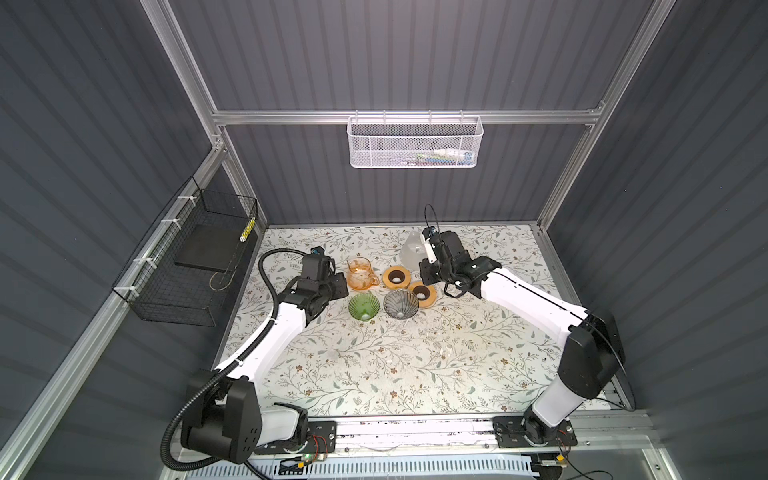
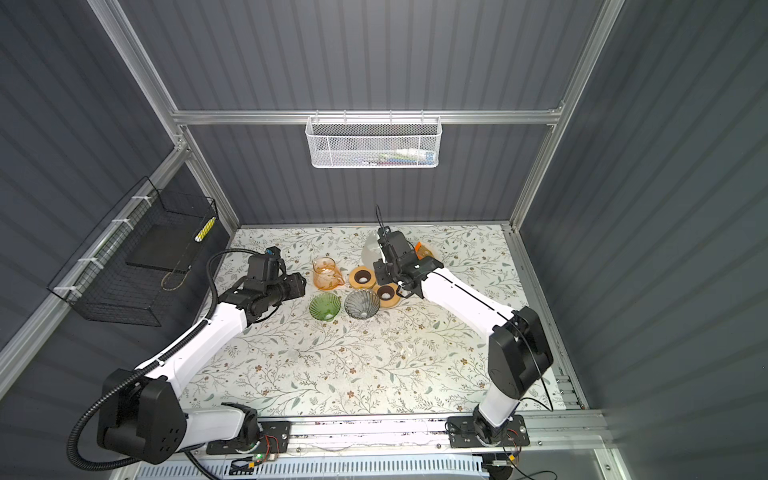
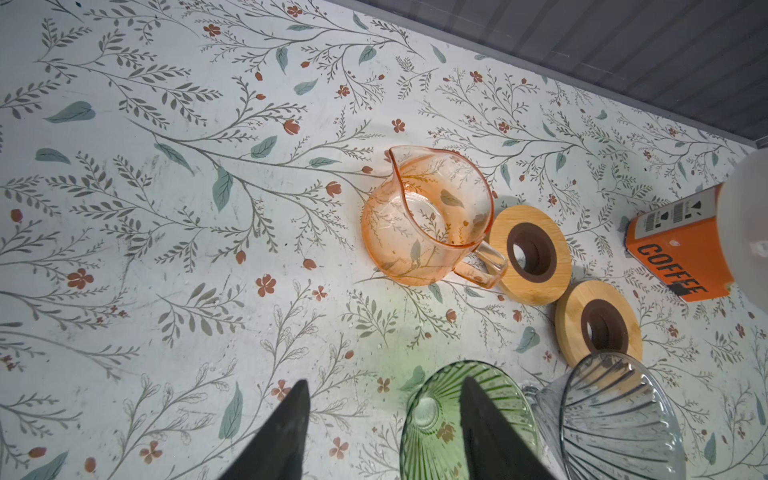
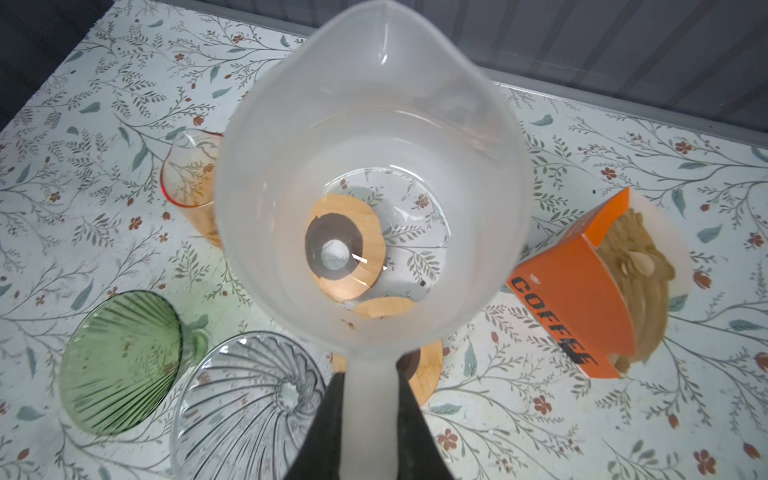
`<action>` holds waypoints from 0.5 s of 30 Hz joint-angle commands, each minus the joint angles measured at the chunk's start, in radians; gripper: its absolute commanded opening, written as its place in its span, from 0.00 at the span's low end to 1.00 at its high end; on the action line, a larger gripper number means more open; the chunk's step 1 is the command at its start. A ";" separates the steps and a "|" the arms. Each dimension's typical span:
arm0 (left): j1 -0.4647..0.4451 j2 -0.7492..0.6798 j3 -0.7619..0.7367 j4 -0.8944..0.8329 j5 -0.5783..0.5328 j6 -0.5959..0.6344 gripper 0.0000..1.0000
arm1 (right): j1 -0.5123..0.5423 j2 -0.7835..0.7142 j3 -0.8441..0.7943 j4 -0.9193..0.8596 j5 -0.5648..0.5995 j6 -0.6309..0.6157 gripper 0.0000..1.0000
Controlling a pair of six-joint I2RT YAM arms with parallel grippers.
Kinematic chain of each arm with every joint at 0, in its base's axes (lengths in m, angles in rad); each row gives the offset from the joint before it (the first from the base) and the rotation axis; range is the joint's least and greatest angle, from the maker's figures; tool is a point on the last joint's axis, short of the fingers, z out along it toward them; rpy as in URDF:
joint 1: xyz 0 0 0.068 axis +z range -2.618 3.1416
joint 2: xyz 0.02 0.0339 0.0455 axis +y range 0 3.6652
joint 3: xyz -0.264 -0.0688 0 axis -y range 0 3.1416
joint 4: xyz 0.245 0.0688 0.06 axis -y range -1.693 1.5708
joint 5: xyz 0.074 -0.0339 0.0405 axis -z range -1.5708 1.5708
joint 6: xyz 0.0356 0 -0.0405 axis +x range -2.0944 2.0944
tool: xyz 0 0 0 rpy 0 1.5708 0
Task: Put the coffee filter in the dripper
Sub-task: 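Lift the frosted pitcher with the right gripper and carry it toward the robot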
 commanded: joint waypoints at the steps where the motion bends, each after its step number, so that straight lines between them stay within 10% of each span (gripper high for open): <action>1: -0.007 -0.009 0.044 -0.054 0.002 0.016 0.58 | 0.045 -0.074 -0.024 0.004 0.020 -0.011 0.00; 15: -0.007 -0.014 0.069 -0.092 -0.014 0.032 0.58 | 0.246 -0.258 -0.139 -0.118 0.012 -0.020 0.00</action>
